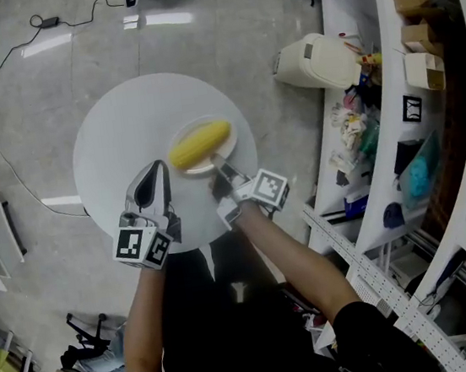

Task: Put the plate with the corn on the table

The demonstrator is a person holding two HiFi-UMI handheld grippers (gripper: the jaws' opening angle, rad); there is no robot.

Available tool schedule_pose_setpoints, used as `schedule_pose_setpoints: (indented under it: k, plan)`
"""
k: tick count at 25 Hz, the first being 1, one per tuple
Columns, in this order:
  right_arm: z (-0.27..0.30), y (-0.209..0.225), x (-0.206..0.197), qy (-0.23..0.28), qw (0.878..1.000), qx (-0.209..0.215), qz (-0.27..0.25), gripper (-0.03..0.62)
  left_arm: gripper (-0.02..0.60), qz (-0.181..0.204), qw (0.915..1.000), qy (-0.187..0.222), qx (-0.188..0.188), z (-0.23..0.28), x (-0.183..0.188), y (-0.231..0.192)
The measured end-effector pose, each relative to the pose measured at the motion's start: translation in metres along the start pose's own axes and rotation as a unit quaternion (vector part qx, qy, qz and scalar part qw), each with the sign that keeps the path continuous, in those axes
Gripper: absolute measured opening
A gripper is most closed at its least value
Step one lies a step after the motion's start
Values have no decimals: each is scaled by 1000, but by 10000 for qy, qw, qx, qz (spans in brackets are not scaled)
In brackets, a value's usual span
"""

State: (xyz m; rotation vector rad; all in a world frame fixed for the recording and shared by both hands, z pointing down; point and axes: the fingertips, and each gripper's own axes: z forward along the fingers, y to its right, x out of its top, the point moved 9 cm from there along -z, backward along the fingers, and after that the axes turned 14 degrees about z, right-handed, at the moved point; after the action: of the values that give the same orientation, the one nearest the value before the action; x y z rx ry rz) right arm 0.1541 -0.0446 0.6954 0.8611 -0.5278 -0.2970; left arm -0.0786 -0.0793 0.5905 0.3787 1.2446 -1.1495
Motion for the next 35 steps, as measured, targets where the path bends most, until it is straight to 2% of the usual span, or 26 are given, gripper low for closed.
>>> schedule_pose_setpoints:
  k: [5,8,14,21,26,29,35]
  plan:
    - [3,-7,-3,-67,9998,71,194,34,3,1,10000,-14,-19,1,2,2]
    - [6,-8,-2,-91,9998,126,98,34,3,68,10000,-30,-44,1,1,3]
    - [4,-9,-3,-23,9998,-142,170,35,3,16,10000,-43,-38,1,2,7]
    - [3,-6,-6,-128,9991,-340,234,71,3,-47,10000,-39,39,-1,-4,8]
    - [1,-8,-7,-291,9979,-568,111,87,3,-52,10000,-23,16,-2,-4,10]
    - [5,-8,-5,-512,9970,-558,-149,103,3,-69,10000,-10,-8,-2,-3,11]
    - [6,-10,-5,-735,9942,-751,-252,117,3,13,10000,-15,-61,-6,-1,9]
